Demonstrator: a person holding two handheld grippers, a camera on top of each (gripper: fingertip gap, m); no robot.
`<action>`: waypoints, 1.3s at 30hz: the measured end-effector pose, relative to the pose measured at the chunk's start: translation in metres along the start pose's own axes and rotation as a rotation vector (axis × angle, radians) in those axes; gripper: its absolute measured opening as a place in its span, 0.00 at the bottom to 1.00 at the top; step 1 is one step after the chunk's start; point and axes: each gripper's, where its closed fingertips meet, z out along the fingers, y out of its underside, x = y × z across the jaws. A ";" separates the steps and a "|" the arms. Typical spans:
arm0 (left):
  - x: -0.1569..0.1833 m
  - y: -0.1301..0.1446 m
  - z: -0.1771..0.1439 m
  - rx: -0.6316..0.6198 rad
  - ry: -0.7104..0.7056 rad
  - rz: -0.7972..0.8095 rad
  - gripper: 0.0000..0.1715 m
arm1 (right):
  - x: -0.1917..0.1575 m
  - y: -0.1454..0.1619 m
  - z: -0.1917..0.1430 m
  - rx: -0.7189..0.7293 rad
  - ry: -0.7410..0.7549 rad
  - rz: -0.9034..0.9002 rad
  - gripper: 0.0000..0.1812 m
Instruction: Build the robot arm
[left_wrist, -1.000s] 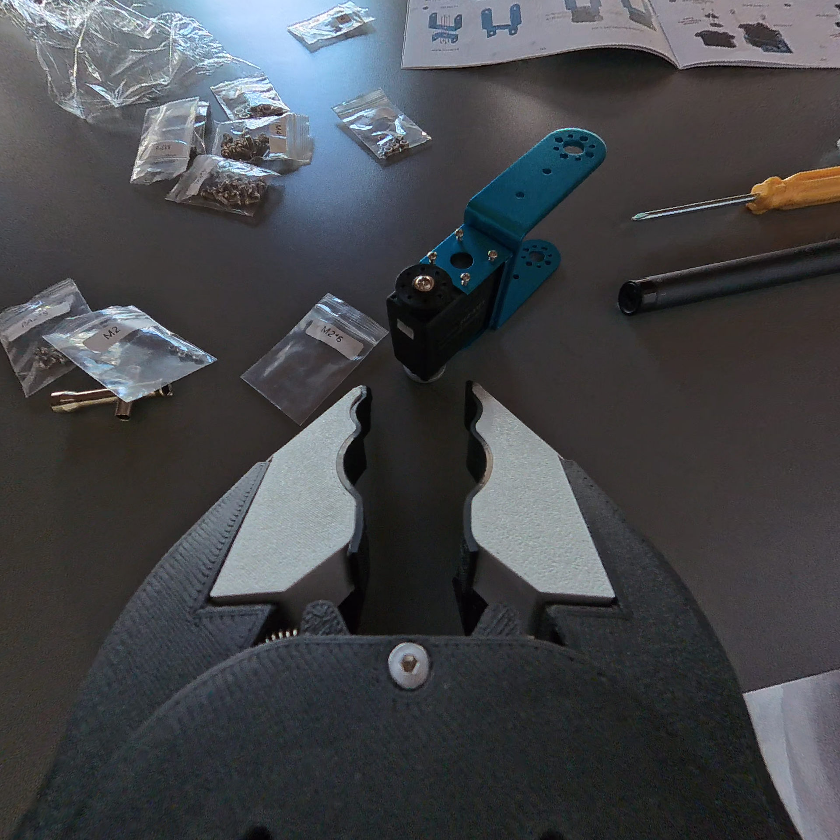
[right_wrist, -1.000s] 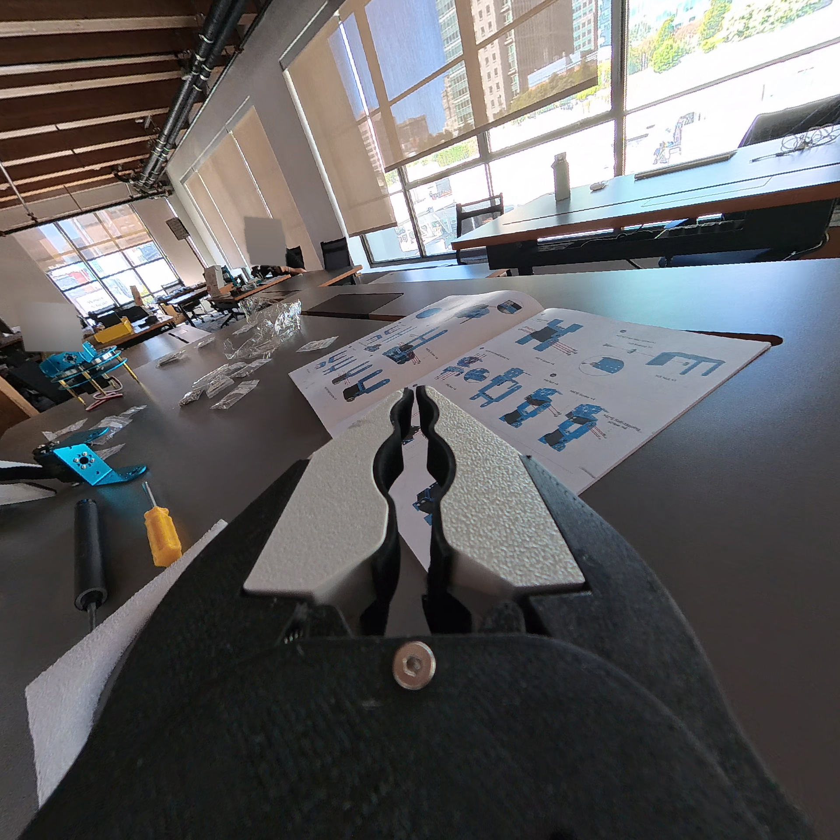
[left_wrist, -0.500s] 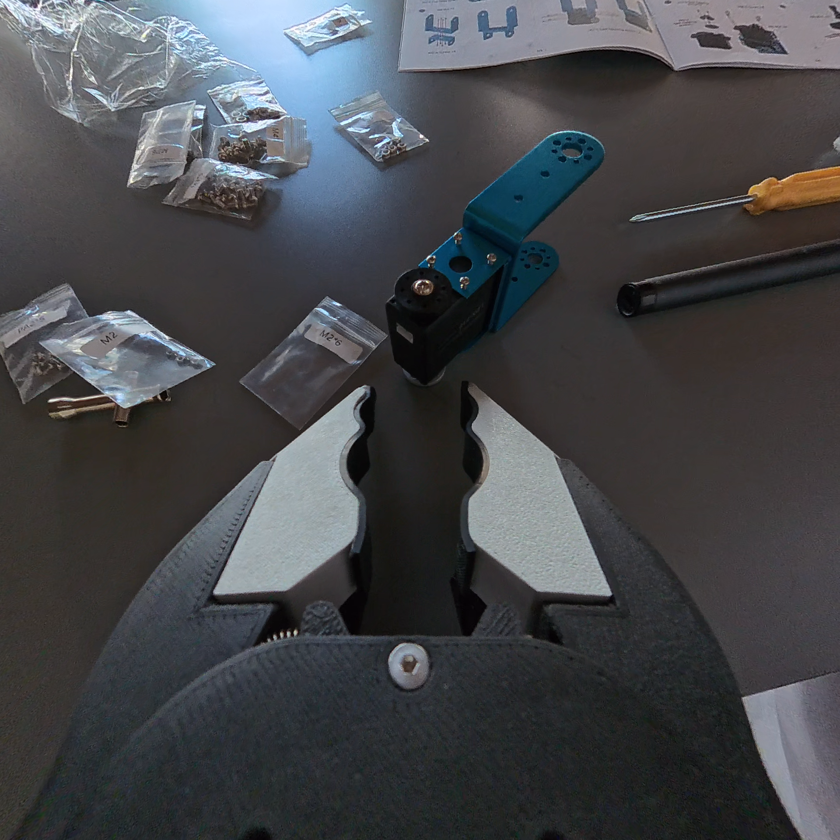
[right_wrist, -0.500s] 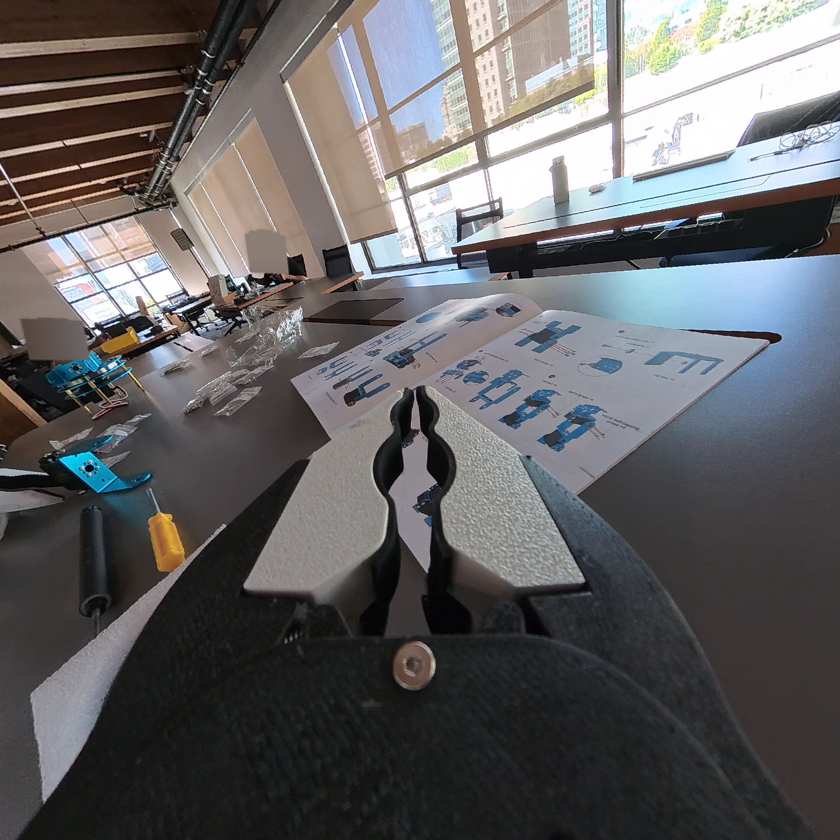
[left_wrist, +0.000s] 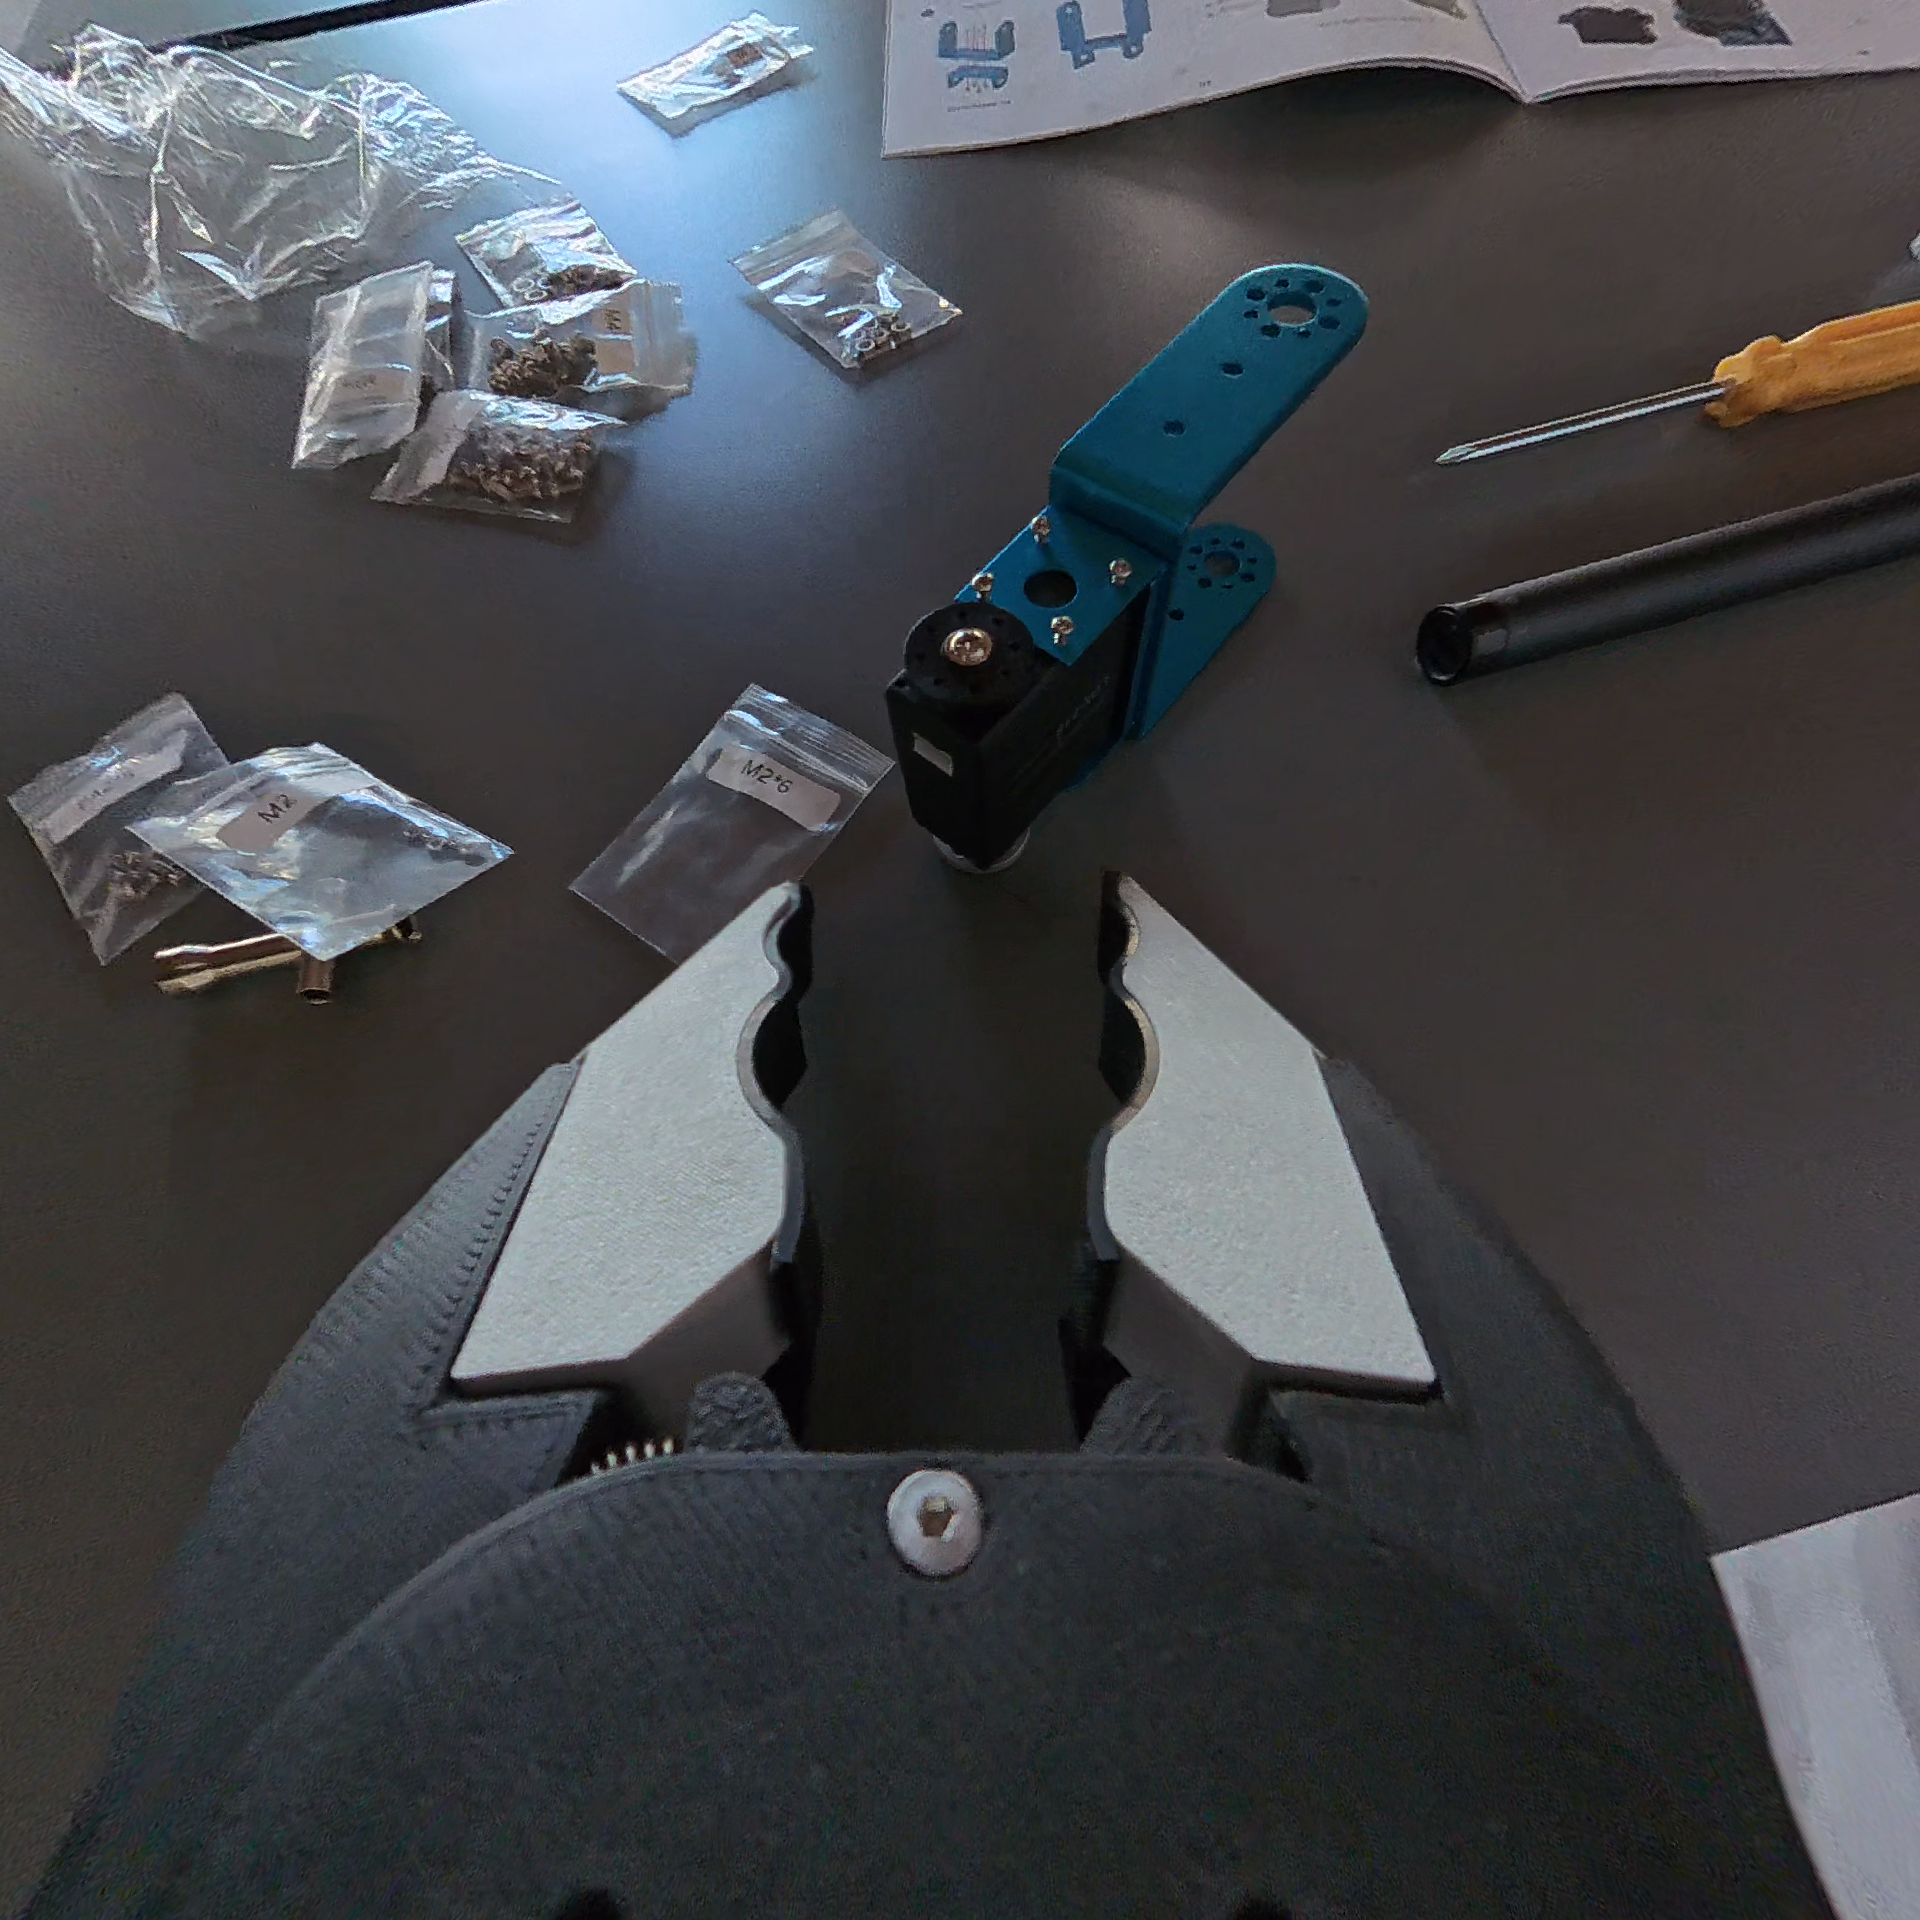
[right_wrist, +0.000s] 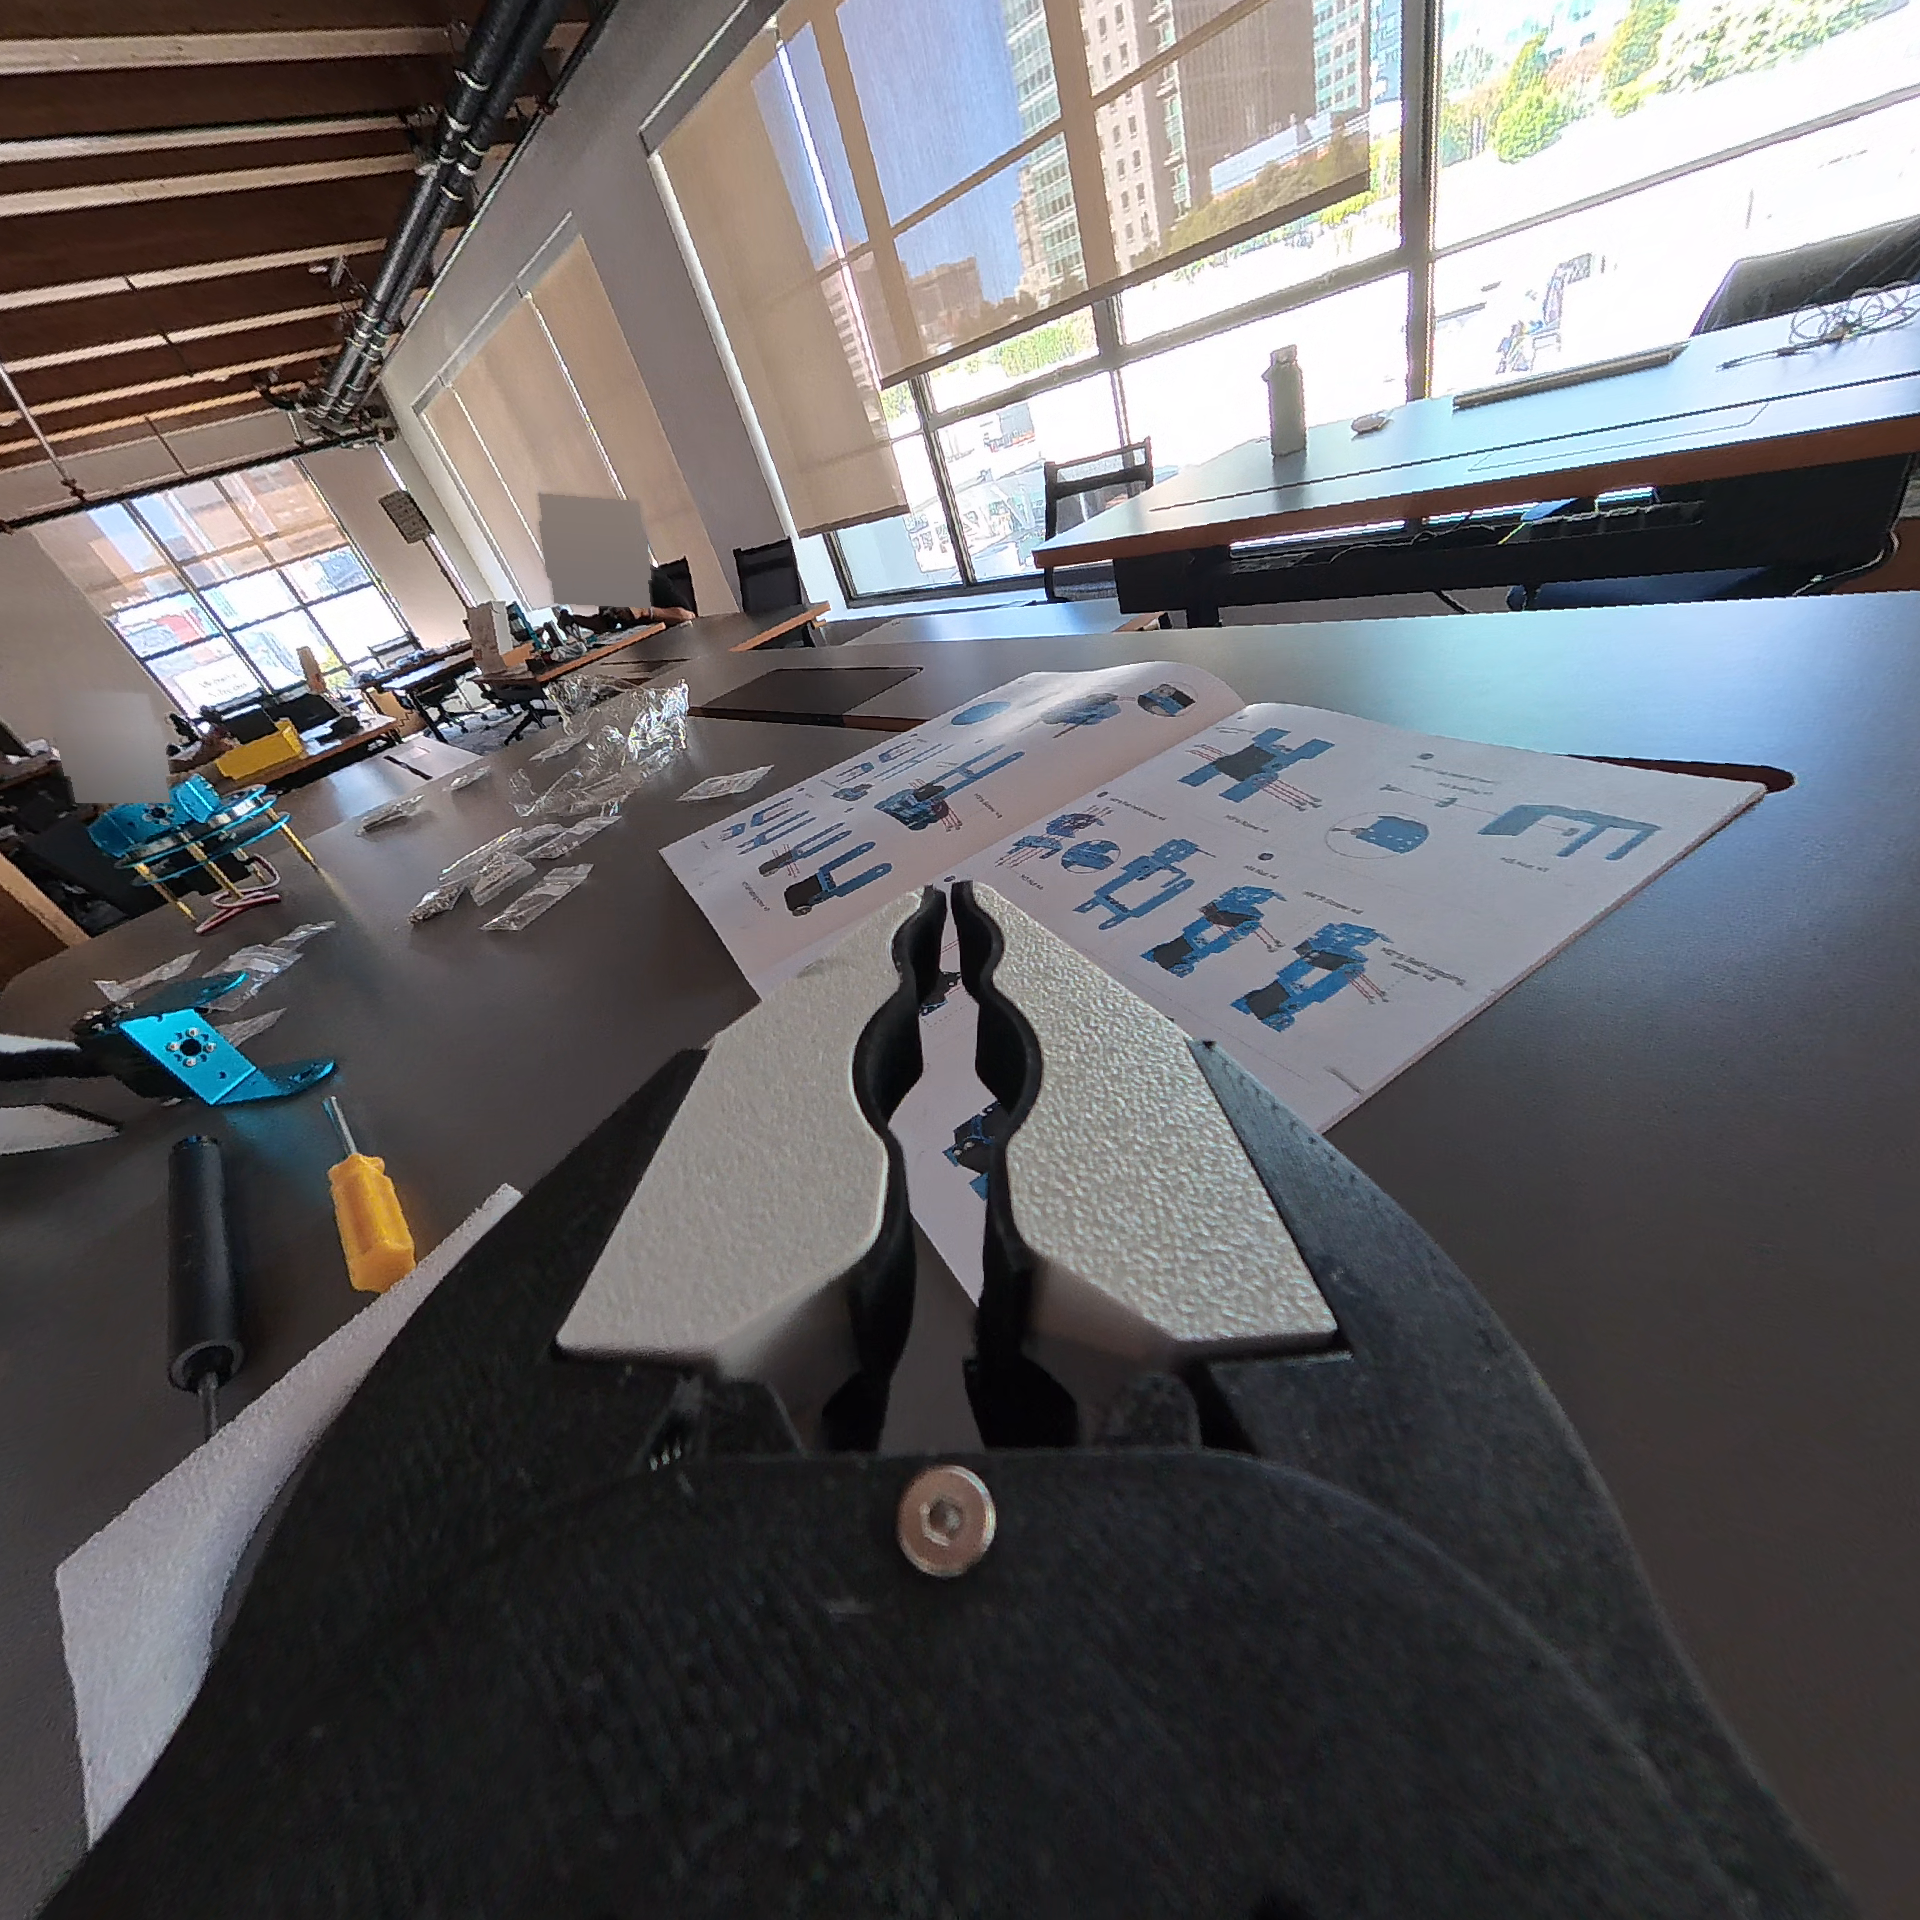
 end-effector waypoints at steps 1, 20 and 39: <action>-0.003 0.000 -0.001 0.002 -0.003 0.016 0.34 | 0.000 0.000 0.000 -0.001 -0.001 0.001 0.01; 0.010 -0.025 0.010 0.004 0.137 0.178 0.34 | 0.000 0.000 0.000 -0.002 -0.008 0.006 0.01; 0.032 -0.027 0.042 -0.247 0.274 0.519 0.19 | 0.000 0.000 -0.001 0.001 -0.016 0.038 0.01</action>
